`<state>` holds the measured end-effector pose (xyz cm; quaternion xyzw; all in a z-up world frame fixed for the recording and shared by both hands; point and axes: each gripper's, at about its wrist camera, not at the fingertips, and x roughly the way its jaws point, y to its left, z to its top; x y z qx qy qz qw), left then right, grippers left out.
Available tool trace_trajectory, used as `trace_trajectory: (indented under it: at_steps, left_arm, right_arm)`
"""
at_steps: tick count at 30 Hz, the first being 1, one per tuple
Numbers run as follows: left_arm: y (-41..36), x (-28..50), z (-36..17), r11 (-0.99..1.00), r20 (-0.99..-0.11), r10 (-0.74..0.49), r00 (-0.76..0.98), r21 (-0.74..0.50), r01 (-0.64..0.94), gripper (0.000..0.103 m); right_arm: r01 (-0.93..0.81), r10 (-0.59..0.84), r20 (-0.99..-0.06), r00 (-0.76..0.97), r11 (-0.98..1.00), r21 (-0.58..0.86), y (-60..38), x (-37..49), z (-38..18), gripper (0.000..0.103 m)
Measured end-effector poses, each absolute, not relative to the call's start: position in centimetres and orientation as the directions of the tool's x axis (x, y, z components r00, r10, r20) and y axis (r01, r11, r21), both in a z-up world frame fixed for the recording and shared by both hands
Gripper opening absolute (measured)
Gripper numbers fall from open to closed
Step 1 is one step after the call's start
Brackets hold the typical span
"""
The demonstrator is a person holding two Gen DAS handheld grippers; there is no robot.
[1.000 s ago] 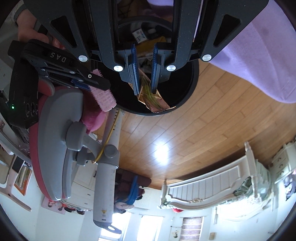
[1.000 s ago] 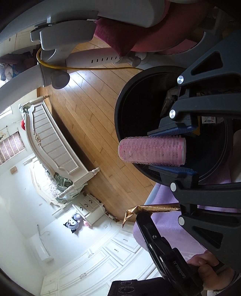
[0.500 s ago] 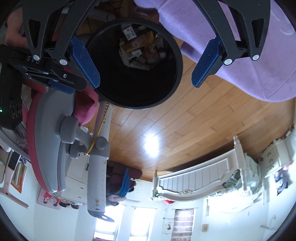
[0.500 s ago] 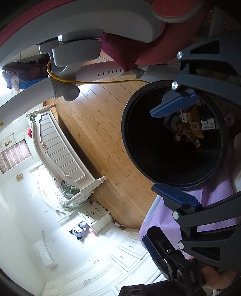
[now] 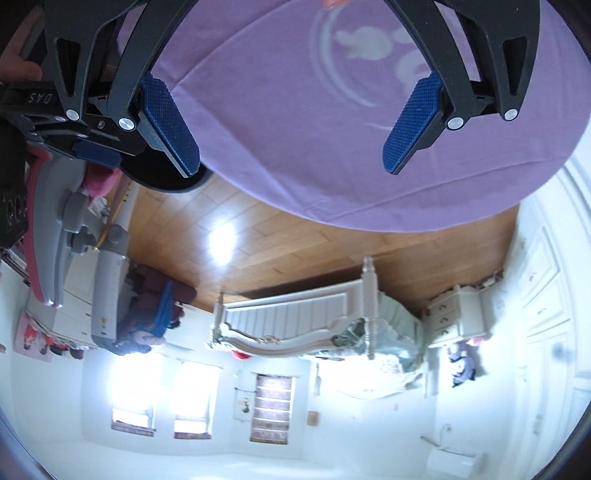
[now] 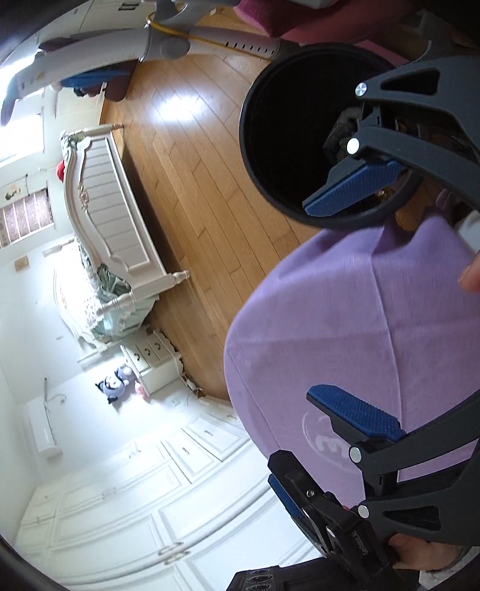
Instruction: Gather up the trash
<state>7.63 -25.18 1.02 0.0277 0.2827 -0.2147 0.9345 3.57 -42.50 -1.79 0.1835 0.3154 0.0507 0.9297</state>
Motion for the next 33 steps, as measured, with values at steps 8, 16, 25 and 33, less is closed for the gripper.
trace_trajectory:
  at_steps: [8, 16, 25, 33]
  left_arm:
    - [-13.2, 5.4, 0.5, 0.993, -0.478, -0.077, 0.875, 0.039, 0.109, 0.098]
    - [-6.5, 4.8, 0.0, 0.998, -0.453, 0.029, 0.891, -0.043, -0.055, 0.098]
    - [-5.2, 5.6, -1.0, 0.994, -0.488, -0.046, 0.872, -0.112, -0.010, 0.098]
    - [-4.8, 6.0, -1.3, 0.989, -0.500, -0.055, 0.864, -0.144, -0.020, 0.098]
  right_arm:
    - [-0.006, 0.109, -0.488, 0.866, 0.978, 0.208, -31.5, 3.8, -0.9, 0.097]
    - [0.030, 0.012, -0.389, 0.921, 0.994, 0.102, -27.5, 3.7, -0.5, 0.098]
    - [0.078, -0.048, -0.314, 0.948, 0.994, 0.082, -27.5, 3.1, -0.3, 0.098]
    - [0.050, -0.042, -0.266, 0.963, 0.998, 0.025, -26.1, 2.5, 0.3, 0.098]
